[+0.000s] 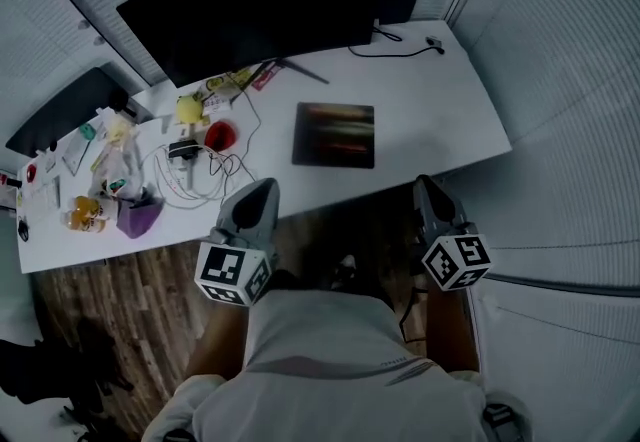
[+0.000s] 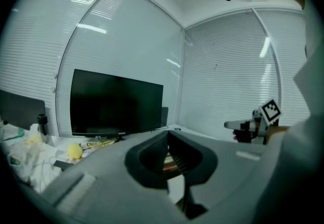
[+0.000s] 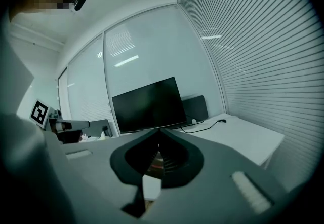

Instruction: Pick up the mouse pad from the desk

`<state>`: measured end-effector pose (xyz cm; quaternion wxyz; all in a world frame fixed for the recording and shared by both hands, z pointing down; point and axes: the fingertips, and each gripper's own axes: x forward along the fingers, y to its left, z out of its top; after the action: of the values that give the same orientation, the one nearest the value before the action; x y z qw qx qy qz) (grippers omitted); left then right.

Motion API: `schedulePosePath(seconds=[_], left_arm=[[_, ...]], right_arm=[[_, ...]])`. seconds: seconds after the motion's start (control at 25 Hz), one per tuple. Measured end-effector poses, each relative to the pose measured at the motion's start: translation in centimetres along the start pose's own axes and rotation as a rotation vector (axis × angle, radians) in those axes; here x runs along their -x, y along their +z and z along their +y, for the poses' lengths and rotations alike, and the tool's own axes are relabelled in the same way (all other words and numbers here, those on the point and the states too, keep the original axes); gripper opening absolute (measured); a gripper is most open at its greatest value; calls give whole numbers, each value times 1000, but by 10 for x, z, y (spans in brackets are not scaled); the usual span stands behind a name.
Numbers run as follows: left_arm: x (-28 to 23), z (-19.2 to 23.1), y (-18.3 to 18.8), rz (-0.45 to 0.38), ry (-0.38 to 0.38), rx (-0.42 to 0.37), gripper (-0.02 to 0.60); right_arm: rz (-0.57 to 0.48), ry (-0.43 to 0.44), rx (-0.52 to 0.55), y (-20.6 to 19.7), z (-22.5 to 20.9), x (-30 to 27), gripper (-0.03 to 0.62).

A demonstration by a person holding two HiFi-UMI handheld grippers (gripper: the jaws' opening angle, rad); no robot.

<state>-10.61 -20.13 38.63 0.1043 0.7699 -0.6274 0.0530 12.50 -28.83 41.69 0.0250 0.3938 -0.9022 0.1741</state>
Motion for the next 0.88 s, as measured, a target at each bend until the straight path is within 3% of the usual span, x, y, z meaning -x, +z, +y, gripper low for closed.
schedulePosePath(seconds=[0.32, 0.6, 0.88], left_arm=[[-63, 9, -15, 75, 19, 25, 3], [-105, 62, -19, 92, 2, 60, 3], [-147, 127, -38, 160, -75, 90, 3]], right_arm=[[91, 68, -26, -17, -31, -48, 6], [132, 9, -26, -13, -34, -108, 6], [173, -86, 0, -16, -28, -180, 6]])
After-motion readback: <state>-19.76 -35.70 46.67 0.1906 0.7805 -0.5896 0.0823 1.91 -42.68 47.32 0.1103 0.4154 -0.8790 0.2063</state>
